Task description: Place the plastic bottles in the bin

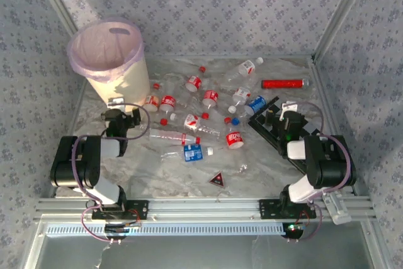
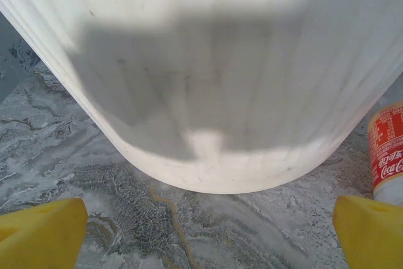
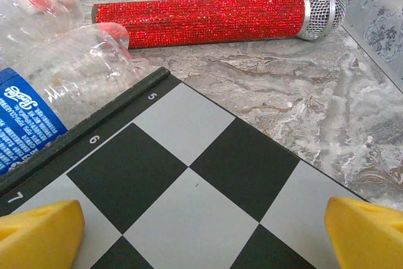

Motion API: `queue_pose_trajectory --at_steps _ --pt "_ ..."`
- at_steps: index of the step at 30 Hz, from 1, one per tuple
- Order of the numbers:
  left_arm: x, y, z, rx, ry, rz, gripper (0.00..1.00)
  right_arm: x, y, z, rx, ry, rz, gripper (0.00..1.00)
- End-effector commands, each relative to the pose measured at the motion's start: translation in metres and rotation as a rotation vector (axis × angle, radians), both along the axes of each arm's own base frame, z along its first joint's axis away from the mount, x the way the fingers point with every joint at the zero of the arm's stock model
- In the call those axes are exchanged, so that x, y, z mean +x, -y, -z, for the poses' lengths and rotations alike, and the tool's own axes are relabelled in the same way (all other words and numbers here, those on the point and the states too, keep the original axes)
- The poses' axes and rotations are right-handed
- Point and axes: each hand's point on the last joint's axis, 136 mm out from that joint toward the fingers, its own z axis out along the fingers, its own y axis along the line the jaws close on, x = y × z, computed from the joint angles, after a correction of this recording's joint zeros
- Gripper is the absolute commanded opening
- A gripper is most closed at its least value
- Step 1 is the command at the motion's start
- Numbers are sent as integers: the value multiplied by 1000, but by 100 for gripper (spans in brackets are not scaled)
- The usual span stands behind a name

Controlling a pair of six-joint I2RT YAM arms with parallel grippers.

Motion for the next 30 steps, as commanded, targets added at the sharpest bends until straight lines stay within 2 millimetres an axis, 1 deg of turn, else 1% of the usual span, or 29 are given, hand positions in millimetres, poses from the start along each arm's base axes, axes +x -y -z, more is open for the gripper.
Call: queue_pose_trajectory --at_steps 1,30 --pt "4 2 -7 -1 29 15 100 8 0 -15 -7 44 -6 100" --pt "5 2 -7 -22 25 27 100 8 1 -15 -2 41 -7 100"
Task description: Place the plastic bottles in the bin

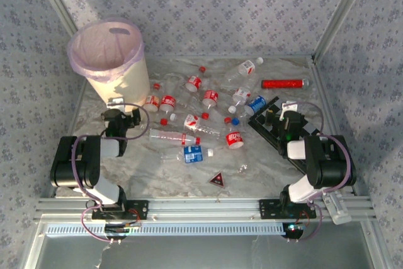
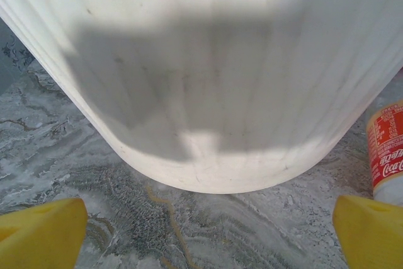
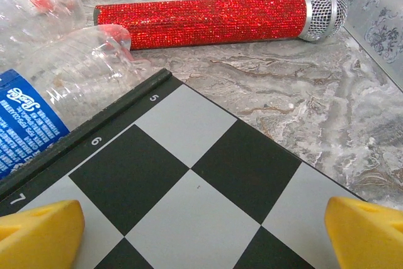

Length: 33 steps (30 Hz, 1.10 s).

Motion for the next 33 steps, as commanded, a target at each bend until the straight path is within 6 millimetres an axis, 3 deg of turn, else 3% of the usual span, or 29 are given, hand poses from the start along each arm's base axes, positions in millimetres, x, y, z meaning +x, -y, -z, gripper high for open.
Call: queue_pose_trajectory --at_steps 1,5,7,11,14,19,23,25,29,33 --pt "4 1 -7 -9 24 14 100 8 2 -14 -4 40 -2 100" --pt "5 1 -11 -10 20 19 100 8 1 -14 -4 41 -8 100" --pt "4 5 -24 2 7 28 100 10 -5 -18 -7 20 -38 100" --pt "-14 5 -57 -17 3 -41 100 10 -15 -57 -31 -47 -65 100" --pt "-35 15 -73 -82 -22 -68 100 -11 -25 -74 -28 -158 -40 100" --pt "-80 65 -89 -184 -116 46 97 -86 -61 -83 -9 -351 -75 100" --pt "-109 111 -105 -230 -206 171 95 -152 -81 -82 211 -509 -75 100" --pt "-118 141 -116 -300 -227 250 93 -175 -106 -76 311 -589 -165 100" --pt "-121 200 -133 -475 -280 415 91 -202 -142 -58 359 -753 -289 94" --pt "-126 257 -148 -588 -349 570 91 -209 -167 -38 330 -869 -354 94"
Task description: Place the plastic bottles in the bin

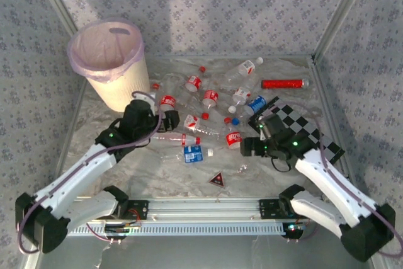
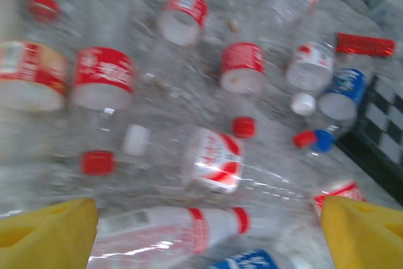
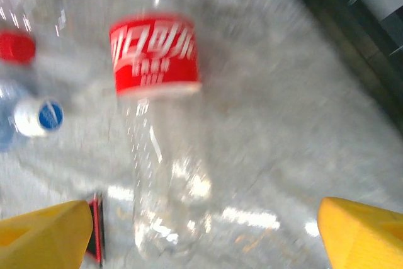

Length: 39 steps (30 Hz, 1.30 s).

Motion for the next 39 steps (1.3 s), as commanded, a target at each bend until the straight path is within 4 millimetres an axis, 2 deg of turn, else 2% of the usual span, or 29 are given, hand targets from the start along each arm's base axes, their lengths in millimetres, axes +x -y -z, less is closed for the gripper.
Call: queue_pose_trajectory --at_steps 1,6,12,14,17,22,26,30,33,39 --pt "-14 50 -17 -143 -88 135 91 -20 -14 17 10 -163 -19 94" --pt "-16 80 -31 -224 -100 201 92 -4 -26 39 -23 -180 -49 93" --pt "-14 89 -32 -276 -119 201 92 8 -41 57 -22 -195 -101 89" --pt "-13 91 -31 -291 -131 195 92 10 -45 62 -14 -200 -119 84" --pt "-10 94 -30 -312 -143 182 91 10 -48 65 -10 -204 -140 71" --pt "-6 102 -29 -351 -170 179 91 8 -38 64 -69 -204 -154 56" --pt "-5 111 -34 -400 -181 197 90 7 -31 45 -71 -161 -149 46" --pt "-4 121 -35 -442 -190 230 89 8 -27 15 5 -96 -125 40" --pt "-8 137 -43 -512 -194 296 89 13 -27 -12 108 -26 -111 38" --pt "-26 180 -65 -596 -165 457 91 37 -45 -74 437 193 -122 34"
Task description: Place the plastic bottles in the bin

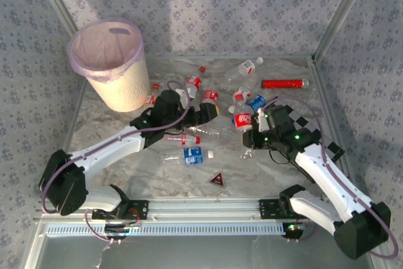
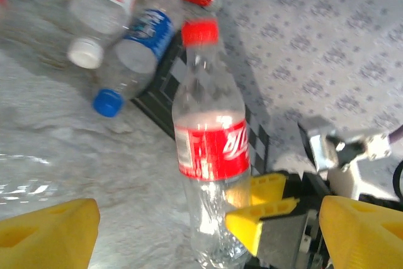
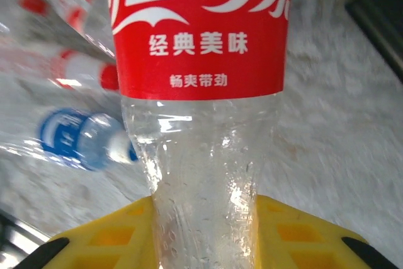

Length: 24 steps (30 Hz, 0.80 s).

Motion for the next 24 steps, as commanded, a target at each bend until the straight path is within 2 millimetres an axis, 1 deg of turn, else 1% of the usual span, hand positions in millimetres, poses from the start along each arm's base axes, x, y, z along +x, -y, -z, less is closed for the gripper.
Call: queue_pose_trajectory --at_steps 1,4,8,11,14,21,22,24 --pt "-11 33 -42 -138 72 107 91 9 -26 -40 227 102 -71 34" --pt "-10 45 -36 -128 75 122 90 8 -39 -54 308 124 -117 34" --pt "-9 59 -38 -156 91 144 85 5 -49 -57 317 122 -164 34" --pt "-6 66 -33 -137 86 150 82 2 -58 -60 336 130 -195 34" --pt "-1 70 -27 -124 82 142 77 1 -66 -62 343 136 -221 34" --pt "4 68 -35 -92 119 128 58 6 -69 -60 326 135 -226 34" --pt "5 66 -36 -83 125 124 55 7 -69 -61 322 138 -227 34" --pt "9 62 -39 -69 135 115 50 8 -66 -63 304 144 -226 44"
